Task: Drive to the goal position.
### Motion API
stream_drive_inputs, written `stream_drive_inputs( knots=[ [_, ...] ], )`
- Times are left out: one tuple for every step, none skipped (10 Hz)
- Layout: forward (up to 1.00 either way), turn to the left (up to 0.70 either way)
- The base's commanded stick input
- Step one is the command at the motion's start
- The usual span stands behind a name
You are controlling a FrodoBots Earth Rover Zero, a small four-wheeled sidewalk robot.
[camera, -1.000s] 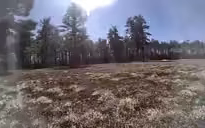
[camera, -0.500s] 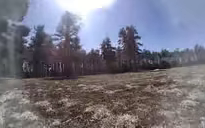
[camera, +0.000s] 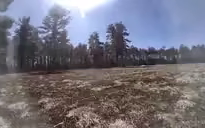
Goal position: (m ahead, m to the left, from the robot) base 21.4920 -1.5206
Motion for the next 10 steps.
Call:
stream_drive_inputs(
  knots=[
    [0.70,0.00],
    [0.70,0.00],
    [0.70,0.00],
    [0.70,0.00],
    [0.70,0.00],
    [0.70,0.00],
    [0.70,0.00],
    [0.70,0.00],
    [0.70,0.00],
    [0.70,0.05]
  ],
)
